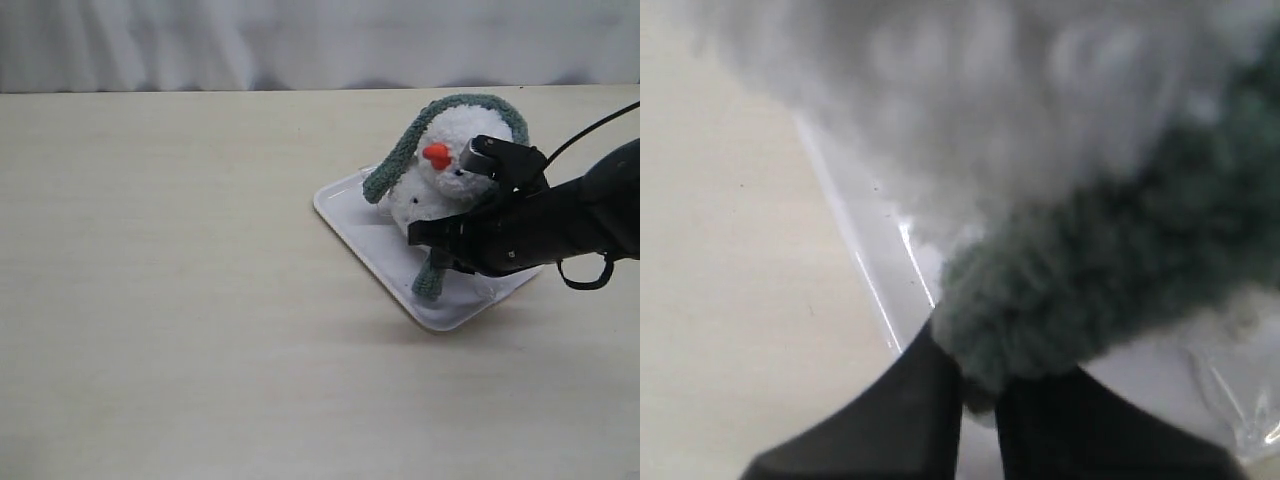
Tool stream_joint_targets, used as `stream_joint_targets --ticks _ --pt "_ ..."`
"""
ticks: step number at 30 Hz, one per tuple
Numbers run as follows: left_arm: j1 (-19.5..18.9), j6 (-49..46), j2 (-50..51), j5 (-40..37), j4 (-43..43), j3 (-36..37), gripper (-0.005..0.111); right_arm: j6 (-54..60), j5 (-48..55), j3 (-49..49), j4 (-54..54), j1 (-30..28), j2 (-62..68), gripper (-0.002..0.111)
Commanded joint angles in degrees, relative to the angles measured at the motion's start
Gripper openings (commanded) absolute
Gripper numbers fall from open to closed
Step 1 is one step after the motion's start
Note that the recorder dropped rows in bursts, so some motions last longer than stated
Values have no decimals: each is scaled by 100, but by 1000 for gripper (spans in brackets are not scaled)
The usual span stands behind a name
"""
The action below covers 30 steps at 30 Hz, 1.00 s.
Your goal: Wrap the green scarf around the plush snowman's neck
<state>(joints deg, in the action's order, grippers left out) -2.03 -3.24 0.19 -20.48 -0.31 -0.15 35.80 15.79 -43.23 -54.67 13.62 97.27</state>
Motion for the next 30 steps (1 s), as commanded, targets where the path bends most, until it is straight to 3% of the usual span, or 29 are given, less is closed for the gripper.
stream_joint_targets --ticks 1,6,8,14,20,25,30 --pt "24 2 -19 91 -23 15 0 152 166 11 33 -16 -146 27" --pt "24 2 -19 91 -23 15 0 152 867 -2 15 -16 -367 53" --pt "24 2 -19 91 -23 15 0 152 1343 -2 15 -16 -421 56" --pt "24 2 -19 91 -23 15 0 291 2990 -2 15 -16 -452 56" --pt "24 2 -19 91 -23 15 0 609 4016 -2 -80 -16 -609 55" --pt "24 2 -19 58 -23 15 0 1159 4102 -2 -394 -16 -1238 40" --pt "24 2 -19 58 -23 15 0 1152 3306 -405 -152 -16 -2123 28"
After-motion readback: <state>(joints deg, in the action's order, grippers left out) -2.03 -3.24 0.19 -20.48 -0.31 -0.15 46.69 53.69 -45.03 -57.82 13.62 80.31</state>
